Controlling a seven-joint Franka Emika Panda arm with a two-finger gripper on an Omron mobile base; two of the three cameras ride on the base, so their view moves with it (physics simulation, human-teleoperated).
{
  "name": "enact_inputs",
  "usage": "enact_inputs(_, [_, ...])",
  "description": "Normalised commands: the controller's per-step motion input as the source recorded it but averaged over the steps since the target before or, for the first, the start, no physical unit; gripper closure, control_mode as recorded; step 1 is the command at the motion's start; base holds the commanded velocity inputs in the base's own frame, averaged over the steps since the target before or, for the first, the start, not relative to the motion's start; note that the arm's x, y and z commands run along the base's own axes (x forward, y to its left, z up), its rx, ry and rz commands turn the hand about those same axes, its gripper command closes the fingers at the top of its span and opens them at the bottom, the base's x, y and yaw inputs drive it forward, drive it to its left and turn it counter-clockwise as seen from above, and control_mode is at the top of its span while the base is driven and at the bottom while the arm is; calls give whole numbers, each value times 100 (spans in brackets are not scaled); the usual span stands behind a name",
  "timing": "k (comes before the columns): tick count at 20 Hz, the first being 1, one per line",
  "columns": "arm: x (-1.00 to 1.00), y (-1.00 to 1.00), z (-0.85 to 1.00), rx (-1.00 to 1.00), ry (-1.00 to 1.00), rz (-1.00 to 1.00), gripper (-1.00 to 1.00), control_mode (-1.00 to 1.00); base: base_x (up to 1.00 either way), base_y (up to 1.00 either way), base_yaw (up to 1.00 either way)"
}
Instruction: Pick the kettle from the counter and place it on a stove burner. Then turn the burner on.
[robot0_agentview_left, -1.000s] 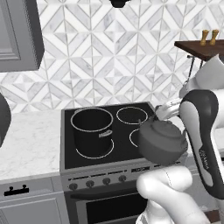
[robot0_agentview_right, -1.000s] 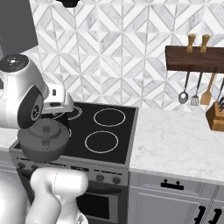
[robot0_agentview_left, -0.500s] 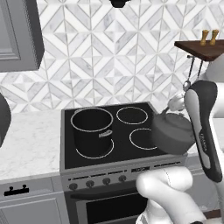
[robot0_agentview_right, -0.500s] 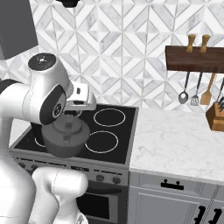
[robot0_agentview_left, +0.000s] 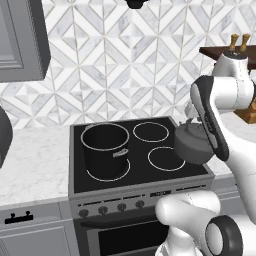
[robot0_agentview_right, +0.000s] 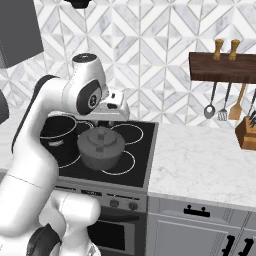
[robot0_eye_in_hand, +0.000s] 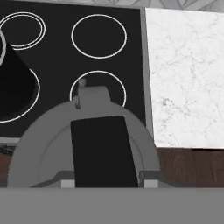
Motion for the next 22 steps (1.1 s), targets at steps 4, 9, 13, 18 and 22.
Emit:
enact_inputs(4, [67, -3, -47, 0, 10, -5, 100, -100, 0, 0, 0])
enact_inputs(9, [57, 0, -46, 0, 0, -1, 100, -100, 0, 0, 0])
enact_inputs(13, [41, 0, -31, 0, 0, 0, 100, -100, 0, 0, 0])
enact_inputs(18, [46, 0, -24, 0, 0, 0, 100, -100, 0, 0, 0])
enact_inputs(22, [51, 0, -15, 0, 0, 0, 100, -100, 0, 0, 0])
